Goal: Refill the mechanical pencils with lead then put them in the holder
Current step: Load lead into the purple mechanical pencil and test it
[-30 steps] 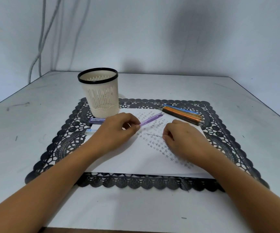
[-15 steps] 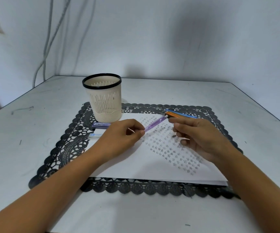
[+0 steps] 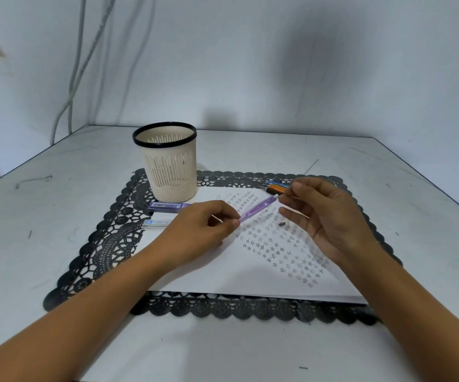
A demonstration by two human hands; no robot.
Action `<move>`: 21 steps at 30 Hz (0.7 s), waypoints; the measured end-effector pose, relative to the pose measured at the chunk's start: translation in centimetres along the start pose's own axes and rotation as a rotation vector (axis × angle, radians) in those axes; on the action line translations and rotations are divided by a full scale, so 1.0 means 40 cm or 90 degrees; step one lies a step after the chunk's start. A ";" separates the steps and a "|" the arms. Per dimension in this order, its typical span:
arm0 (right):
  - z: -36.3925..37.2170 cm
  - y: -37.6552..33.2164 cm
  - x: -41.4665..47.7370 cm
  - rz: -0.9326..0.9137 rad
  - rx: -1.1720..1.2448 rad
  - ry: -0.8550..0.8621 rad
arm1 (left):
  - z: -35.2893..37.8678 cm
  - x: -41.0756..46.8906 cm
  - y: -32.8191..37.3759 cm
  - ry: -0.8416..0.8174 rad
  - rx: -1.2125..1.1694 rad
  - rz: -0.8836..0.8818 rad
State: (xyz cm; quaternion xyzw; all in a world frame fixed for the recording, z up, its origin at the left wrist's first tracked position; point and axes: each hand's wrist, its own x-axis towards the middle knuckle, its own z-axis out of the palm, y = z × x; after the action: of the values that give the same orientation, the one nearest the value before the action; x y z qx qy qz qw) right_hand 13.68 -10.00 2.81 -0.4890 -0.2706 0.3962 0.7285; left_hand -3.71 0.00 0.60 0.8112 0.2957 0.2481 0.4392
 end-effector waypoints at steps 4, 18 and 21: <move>0.001 0.002 -0.001 -0.038 0.000 0.020 | 0.001 0.000 0.002 0.000 0.002 0.007; -0.004 0.017 0.004 -0.030 -0.035 -0.016 | 0.000 -0.003 0.004 0.002 0.020 0.009; -0.006 0.019 0.006 -0.021 -0.036 -0.024 | 0.000 -0.003 0.005 0.002 0.019 0.012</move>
State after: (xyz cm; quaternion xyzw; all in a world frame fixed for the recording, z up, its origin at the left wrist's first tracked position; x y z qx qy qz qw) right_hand 13.74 -9.76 2.04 -0.4971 -0.3032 0.3851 0.7160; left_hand -3.75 -0.17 0.74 0.8200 0.2923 0.2489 0.4245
